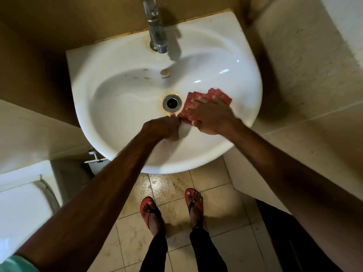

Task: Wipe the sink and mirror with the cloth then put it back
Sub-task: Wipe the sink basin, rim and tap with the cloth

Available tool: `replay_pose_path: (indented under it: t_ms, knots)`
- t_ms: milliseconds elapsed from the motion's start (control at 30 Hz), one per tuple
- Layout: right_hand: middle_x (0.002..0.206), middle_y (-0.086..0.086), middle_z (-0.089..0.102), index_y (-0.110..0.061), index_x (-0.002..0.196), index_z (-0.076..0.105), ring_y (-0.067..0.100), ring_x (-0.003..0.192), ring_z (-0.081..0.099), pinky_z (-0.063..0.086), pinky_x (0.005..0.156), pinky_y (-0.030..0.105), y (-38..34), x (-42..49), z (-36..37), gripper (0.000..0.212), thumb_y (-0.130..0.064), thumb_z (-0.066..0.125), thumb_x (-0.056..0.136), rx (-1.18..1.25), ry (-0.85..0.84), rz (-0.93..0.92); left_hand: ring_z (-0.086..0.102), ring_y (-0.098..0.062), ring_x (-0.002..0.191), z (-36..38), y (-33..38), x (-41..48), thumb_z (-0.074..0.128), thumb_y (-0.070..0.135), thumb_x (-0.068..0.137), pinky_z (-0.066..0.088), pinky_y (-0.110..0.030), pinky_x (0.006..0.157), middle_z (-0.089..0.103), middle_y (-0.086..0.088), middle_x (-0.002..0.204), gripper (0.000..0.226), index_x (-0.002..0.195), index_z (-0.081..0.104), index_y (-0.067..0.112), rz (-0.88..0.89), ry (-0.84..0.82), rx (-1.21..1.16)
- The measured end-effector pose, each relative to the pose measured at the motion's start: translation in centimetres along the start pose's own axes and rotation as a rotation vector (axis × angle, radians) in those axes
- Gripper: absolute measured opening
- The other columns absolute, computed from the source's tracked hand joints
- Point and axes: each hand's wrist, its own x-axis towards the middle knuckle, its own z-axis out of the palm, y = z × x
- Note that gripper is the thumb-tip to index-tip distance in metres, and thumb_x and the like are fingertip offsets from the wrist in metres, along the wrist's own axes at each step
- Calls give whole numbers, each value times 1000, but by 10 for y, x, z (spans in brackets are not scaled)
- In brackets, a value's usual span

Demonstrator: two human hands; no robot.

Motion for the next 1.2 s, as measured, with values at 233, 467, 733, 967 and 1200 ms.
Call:
replay_pose_path:
  t_ms: [233, 467, 733, 967, 1200]
  knots:
    - [123, -5, 74, -28, 105, 79, 22, 131, 56, 3, 124, 43, 32, -77, 1, 46, -41, 38, 90, 32, 327, 101, 20, -38, 147, 10, 20, -2, 53, 23, 93, 34, -50, 115, 2, -17, 163, 83, 155, 5, -3, -23, -25, 69]
    - [135, -2, 66, -26, 113, 75, 22, 143, 44, 11, 126, 56, 10, -117, 3, 44, -42, 35, 101, 77, 423, 280, 47, -31, 132, -1, 69, -4, 43, 27, 104, 45, -37, 100, 24, -19, 158, 64, 154, 14, 0, 103, 20, -103]
    - [160, 4, 44, -21, 131, 67, 20, 156, 26, 15, 126, 55, -52, -128, 38, 38, -30, 41, 105, 415, 750, 472, 53, -29, 124, -5, 67, -2, 37, 31, 106, 41, -33, 89, 9, -16, 163, 51, 151, 32, 9, 167, -32, -55]
    - [173, 13, 2, -25, 158, 38, 34, 159, 0, 27, 120, 67, 8, -101, 37, 56, -33, 44, 103, 598, 781, 532, 25, -27, 149, -10, 51, -6, 31, 40, 107, 25, -34, 116, -11, 0, 167, 66, 160, -1, 17, 191, -68, 11]
    - [171, 17, 10, -19, 159, 36, 37, 158, 11, 44, 114, 57, 7, -94, 34, 54, -24, 44, 106, 637, 892, 582, 24, -28, 150, -13, 51, -3, 29, 37, 108, 24, -32, 117, -3, -2, 167, 60, 160, 6, 19, 202, -66, 22]
